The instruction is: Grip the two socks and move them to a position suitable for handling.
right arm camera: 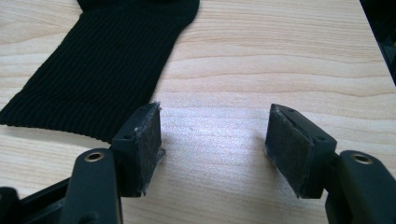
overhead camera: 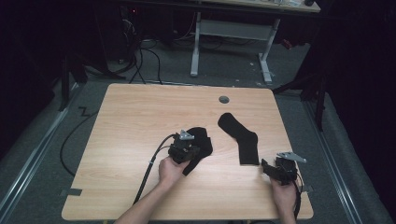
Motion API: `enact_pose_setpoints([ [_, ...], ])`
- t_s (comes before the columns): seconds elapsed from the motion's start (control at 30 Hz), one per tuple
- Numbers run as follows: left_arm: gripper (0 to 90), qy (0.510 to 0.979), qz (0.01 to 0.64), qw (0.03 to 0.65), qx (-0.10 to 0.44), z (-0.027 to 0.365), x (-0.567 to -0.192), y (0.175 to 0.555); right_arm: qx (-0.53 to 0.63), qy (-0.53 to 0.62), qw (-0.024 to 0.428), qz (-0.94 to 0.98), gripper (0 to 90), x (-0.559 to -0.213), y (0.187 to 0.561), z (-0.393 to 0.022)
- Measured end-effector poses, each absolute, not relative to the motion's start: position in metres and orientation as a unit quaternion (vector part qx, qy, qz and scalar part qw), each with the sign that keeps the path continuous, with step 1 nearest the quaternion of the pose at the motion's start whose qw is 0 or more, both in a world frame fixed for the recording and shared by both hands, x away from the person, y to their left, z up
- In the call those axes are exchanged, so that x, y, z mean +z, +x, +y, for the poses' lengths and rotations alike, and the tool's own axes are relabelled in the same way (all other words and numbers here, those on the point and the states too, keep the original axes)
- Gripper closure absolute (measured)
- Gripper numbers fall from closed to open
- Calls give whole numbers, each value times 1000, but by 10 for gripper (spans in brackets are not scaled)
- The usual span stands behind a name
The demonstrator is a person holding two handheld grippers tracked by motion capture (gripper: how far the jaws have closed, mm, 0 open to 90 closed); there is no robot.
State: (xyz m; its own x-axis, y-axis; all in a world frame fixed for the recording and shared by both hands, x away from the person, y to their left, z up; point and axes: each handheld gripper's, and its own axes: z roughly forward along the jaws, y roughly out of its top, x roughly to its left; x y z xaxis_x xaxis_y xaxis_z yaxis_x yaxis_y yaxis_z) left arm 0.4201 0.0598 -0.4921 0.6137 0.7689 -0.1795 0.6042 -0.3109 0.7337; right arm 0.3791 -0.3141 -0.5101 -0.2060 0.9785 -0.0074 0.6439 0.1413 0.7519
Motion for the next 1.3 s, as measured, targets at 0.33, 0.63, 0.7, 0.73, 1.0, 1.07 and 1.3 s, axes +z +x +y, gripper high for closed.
enact_pose_setpoints([
  [0.33, 694, 806, 425, 400, 103, 60, -491, 418, 320, 572, 261, 709, 361, -510, 380, -314],
  [0.63, 637, 804, 419, 406, 113, 71, -478, 413, 323, 569, 266, 708, 526, -510, 378, -315],
  [0.7, 635, 807, 416, 402, 119, 74, -476, 412, 321, 564, 272, 711, 581, -509, 377, -314],
  [0.73, 635, 807, 416, 401, 121, 75, -475, 411, 316, 560, 274, 715, 595, -508, 376, -312],
  [1.0, 627, 815, 419, 382, 122, 87, -479, 407, 372, 503, 249, 740, 624, -487, 368, -277],
  [1.07, 627, 817, 419, 375, 124, 89, -483, 406, 379, 488, 237, 750, 628, -485, 369, -265],
  [1.3, 641, 817, 431, 365, 121, 99, -492, 403, 398, 452, 191, 775, 648, -489, 378, -222],
])
